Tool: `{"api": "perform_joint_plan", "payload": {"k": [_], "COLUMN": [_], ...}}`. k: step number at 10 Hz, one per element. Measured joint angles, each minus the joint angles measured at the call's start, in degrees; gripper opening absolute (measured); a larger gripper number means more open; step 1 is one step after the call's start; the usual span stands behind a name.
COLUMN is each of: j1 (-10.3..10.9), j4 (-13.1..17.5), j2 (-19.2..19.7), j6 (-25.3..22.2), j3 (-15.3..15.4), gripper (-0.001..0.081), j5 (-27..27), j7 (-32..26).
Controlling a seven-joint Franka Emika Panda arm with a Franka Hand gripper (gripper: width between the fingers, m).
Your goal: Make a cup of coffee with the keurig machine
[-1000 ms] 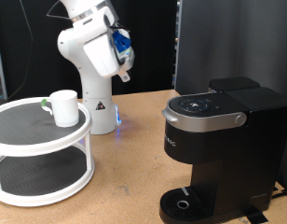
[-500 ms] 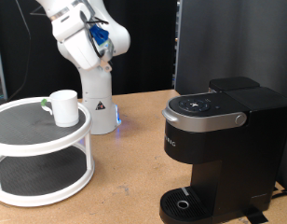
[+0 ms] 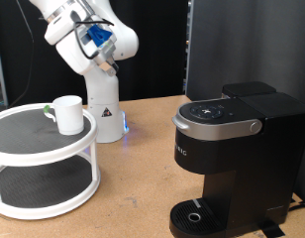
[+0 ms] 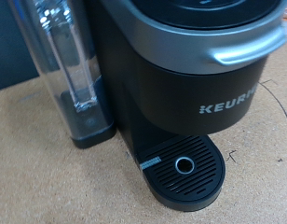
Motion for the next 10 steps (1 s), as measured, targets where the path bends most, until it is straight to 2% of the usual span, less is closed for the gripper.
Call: {"api": "perform_joint_plan", "payload": {"k": [2, 4, 6, 7, 10], "j1": [-1.94, -3.82, -5.42, -5.75, -5.81], "j4": [-1.04, -0.94, -0.26, -0.07, -0.43], "j2": [-2.33, -5.23, -7.72, -8.83, -8.78], "j6": [-1.83, -8.16, -14.62, -16.6, -16.01], "j3": [-1.58, -4.31, -7.11, -8.02, -9.34], "gripper": [0.0002, 0.0002, 0.0002, 0.0002, 0.0002], "j5": [0.61, -0.93, -4.76, -5.86, -4.51], "j7": [0.32, -1.93, -5.75, -7.0, -7.24]}}
